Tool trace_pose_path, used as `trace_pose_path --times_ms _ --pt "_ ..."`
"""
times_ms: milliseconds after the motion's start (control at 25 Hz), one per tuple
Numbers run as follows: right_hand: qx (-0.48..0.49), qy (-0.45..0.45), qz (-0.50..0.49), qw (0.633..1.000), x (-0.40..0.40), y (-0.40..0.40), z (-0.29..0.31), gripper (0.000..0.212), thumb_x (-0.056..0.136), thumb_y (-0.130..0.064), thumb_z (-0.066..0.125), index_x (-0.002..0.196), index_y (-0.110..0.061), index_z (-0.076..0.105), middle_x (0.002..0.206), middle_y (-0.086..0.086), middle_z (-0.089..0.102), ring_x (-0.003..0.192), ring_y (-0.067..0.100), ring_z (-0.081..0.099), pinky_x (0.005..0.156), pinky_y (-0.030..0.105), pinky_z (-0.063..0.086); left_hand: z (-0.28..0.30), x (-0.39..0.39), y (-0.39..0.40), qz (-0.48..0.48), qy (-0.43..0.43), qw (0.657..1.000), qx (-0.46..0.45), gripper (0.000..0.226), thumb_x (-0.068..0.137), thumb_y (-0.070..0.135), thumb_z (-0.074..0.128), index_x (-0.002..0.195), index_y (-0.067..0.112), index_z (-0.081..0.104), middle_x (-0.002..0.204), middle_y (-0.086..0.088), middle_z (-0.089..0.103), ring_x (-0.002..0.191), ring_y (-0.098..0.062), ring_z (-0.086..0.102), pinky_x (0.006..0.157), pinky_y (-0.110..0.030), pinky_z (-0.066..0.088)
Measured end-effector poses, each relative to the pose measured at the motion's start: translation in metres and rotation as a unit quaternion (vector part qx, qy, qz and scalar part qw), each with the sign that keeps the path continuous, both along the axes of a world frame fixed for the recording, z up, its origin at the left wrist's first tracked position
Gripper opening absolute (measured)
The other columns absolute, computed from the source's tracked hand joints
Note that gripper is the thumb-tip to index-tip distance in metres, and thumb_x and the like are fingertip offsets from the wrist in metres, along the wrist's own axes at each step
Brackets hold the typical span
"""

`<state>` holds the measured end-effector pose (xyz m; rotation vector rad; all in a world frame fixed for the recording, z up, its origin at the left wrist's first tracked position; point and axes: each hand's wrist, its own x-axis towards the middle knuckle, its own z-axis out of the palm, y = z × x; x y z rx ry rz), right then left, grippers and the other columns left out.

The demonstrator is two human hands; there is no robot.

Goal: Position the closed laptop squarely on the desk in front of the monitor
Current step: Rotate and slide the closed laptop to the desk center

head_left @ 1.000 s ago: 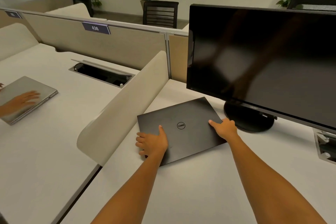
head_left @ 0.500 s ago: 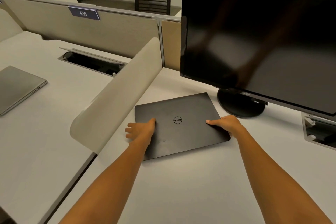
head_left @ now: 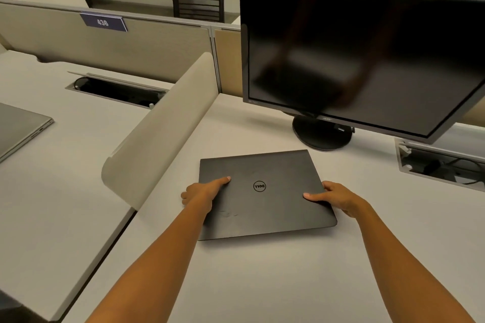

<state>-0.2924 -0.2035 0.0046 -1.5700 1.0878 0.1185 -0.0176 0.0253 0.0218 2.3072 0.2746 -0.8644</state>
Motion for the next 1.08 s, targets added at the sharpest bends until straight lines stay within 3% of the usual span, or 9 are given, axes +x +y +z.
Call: trace_pose_path --times_ms 200,360,520,680,920,1080 --pt "-0.037 -0.044 -0.051 0.997 -0.060 0.036 -0.008 0.089 0.039 -0.066 0.093 0.109 -0.015 0.070 0.109 0.003 0.077 0.102 0.025 0.073 0.097 0.046 0.057 0.001 -0.037 0.014 -0.048 -0.015 0.999 -0.003 0.116 0.049 0.069 0.089 0.137 0.004 0.048 0.141 -0.016 0.042 0.128 -0.034 0.046 0.105 -0.048 0.046" --pt "-0.022 -0.109 -0.119 0.987 -0.103 0.070 -0.003 0.078 0.048 -0.051 0.096 0.112 -0.014 0.069 0.109 0.005 0.078 0.101 0.027 0.074 0.096 0.047 0.058 0.002 -0.064 0.022 -0.079 -0.001 0.997 -0.022 0.115 0.051 0.067 0.090 0.138 0.004 0.048 0.144 -0.016 0.041 0.130 -0.034 0.044 0.106 -0.047 0.044" --pt "-0.035 -0.141 -0.189 0.971 -0.149 0.108 -0.004 0.069 0.052 -0.042 0.094 0.109 -0.012 0.069 0.104 0.006 0.078 0.097 0.030 0.075 0.084 0.040 0.060 0.000 -0.097 0.033 -0.112 0.006 0.993 -0.039 0.116 0.048 0.068 0.090 0.137 0.005 0.050 0.143 -0.015 0.043 0.129 -0.033 0.046 0.098 -0.043 0.046" --pt "-0.039 -0.142 -0.216 0.965 -0.189 0.142 -0.005 0.049 0.070 -0.026 0.090 0.111 -0.011 0.068 0.107 0.008 0.077 0.098 0.030 0.074 0.087 0.043 0.060 -0.001 -0.125 0.043 -0.149 0.003 0.988 -0.035 0.115 0.043 0.071 0.090 0.131 0.005 0.054 0.138 -0.013 0.046 0.119 -0.031 0.051 0.092 -0.041 0.050" --pt "-0.072 -0.109 -0.228 0.965 -0.226 0.177 -0.008 0.055 0.060 -0.044 0.093 0.102 -0.016 0.072 0.096 0.001 0.079 0.093 0.027 0.075 0.087 0.044 0.061 -0.001 -0.153 0.060 -0.203 -0.024 0.979 -0.022 0.104 0.041 0.076 0.087 0.113 0.007 0.057 0.122 -0.010 0.055 0.098 -0.028 0.054 0.082 -0.039 0.052" --pt "-0.102 -0.056 -0.206 0.972 -0.232 0.189 -0.008 0.047 0.068 -0.046 0.089 0.103 -0.021 0.070 0.100 -0.002 0.076 0.093 0.022 0.072 0.087 0.041 0.060 0.000 -0.156 0.065 -0.216 -0.025 0.976 -0.023 0.099 0.042 0.074 0.088 0.107 0.007 0.057 0.117 -0.009 0.056 0.096 -0.029 0.055 0.079 -0.038 0.051"
